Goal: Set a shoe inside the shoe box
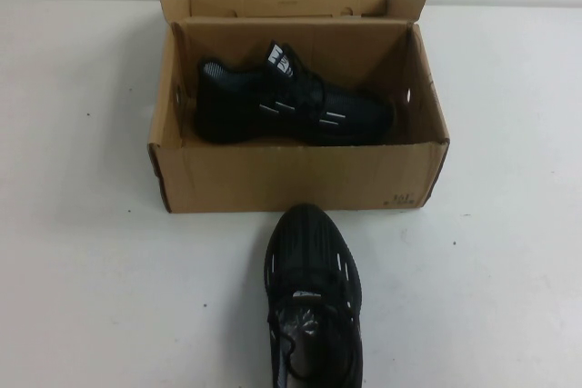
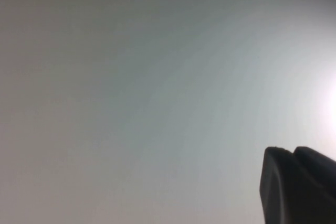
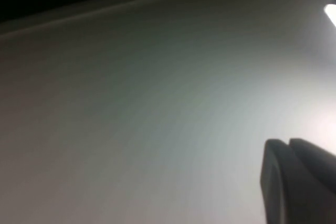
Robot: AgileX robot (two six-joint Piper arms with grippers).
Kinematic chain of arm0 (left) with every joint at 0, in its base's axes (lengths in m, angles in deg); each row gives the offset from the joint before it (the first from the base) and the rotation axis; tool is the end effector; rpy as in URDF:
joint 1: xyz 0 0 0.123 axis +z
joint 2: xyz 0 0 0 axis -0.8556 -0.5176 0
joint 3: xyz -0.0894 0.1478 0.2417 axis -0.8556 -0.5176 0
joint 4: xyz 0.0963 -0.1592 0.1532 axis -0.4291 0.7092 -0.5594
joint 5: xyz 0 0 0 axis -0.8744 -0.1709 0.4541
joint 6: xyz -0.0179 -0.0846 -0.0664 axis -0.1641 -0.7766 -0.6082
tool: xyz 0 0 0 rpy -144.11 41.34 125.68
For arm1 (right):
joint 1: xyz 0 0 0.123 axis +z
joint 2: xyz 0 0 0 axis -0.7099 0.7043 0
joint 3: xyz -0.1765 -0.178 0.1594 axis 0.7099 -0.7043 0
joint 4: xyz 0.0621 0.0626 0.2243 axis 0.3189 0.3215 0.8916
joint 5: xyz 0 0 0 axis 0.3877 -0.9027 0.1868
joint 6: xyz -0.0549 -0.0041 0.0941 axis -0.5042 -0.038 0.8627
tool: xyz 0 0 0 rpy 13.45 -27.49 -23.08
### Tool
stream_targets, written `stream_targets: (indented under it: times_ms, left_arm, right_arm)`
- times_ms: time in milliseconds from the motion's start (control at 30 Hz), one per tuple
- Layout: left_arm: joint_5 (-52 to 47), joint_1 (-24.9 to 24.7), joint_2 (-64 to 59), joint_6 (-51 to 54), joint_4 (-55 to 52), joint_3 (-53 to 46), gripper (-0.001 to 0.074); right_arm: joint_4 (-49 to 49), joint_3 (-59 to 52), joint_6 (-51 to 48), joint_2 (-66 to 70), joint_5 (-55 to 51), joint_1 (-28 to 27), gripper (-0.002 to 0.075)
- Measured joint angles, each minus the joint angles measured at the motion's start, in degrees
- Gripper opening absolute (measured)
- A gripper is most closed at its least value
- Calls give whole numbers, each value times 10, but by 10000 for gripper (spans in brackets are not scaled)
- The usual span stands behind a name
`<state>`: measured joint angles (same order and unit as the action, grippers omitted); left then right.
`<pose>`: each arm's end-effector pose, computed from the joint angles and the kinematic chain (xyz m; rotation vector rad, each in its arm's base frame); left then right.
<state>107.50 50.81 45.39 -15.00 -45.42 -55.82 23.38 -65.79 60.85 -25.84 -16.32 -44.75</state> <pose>-0.0121 -0.0083 0.3682 0.1206 0.7181 -0.2123 -0.0292 0.0008 0.3671 0.0527 0.5190 0.2548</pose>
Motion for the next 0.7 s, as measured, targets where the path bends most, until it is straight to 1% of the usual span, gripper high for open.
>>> stream_targets:
  times_ms: [100,233,333,433,533,633,700]
  left_arm:
    - [-98,0,-60,-38,-32,72,-1]
    - [-249,0,-146,-84,-41,146,-1]
    - [-334,0,-197,-96,-40,164,-1]
    - [-414,0,-228,-96,-40,165,-1]
    - [-465,0,-237,-98,-40,165,-1]
    - [-485,0,-238,-99,-40,165,-1]
    - [-487,0,-238,-99,-40,165,-1]
  right_arm:
    - [-78,67,100,12,-63,0,-17]
    - [-203,140,276,69,-174,0,-17]
    - [-312,161,422,117,-255,0,-17]
    - [-431,159,549,164,-305,0,-17]
    - [-573,146,614,200,-311,0,-17]
    - [-713,136,638,234,-296,0,-17]
    - [-788,135,663,255,-282,0,-17]
